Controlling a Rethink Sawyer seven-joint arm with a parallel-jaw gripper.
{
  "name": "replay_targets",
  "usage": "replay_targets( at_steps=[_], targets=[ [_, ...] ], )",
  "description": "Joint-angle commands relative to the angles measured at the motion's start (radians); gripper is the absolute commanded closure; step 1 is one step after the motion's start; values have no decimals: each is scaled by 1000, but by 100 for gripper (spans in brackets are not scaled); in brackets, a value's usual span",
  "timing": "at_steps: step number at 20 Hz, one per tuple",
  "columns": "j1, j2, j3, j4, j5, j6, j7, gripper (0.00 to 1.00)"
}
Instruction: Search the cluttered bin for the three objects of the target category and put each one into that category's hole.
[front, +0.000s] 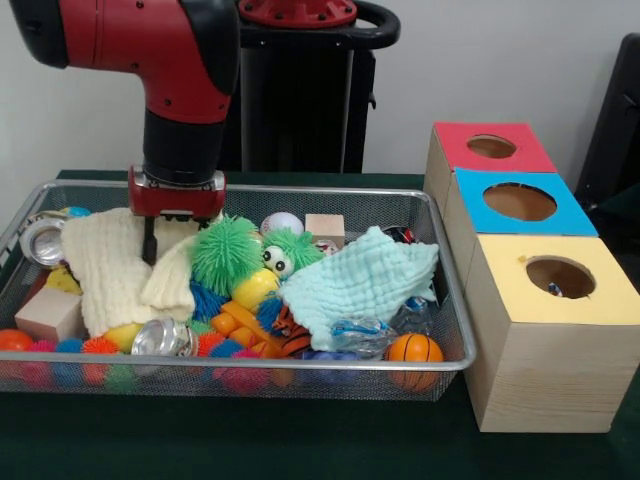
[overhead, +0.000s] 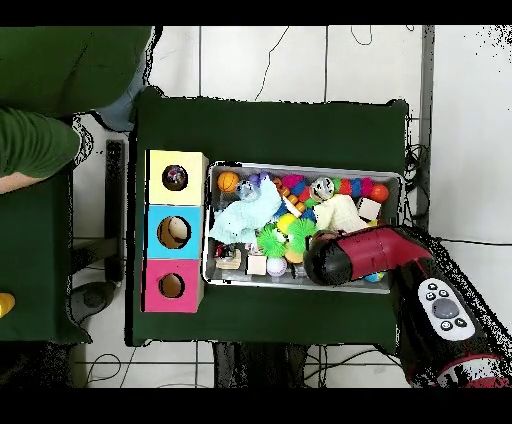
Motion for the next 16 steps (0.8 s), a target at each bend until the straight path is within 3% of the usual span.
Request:
replay_targets(
  at_steps=[1,10,11,16],
  targets=[
    [-1,114,-138,-42,-14,-100,226,0],
    [-43,147,-148,-43,8,-188,114,0],
    [-46,147,-145,-43,11,-194,105,100],
    [-20,123,-143,-57,41,-159,86,100]
  ],
)
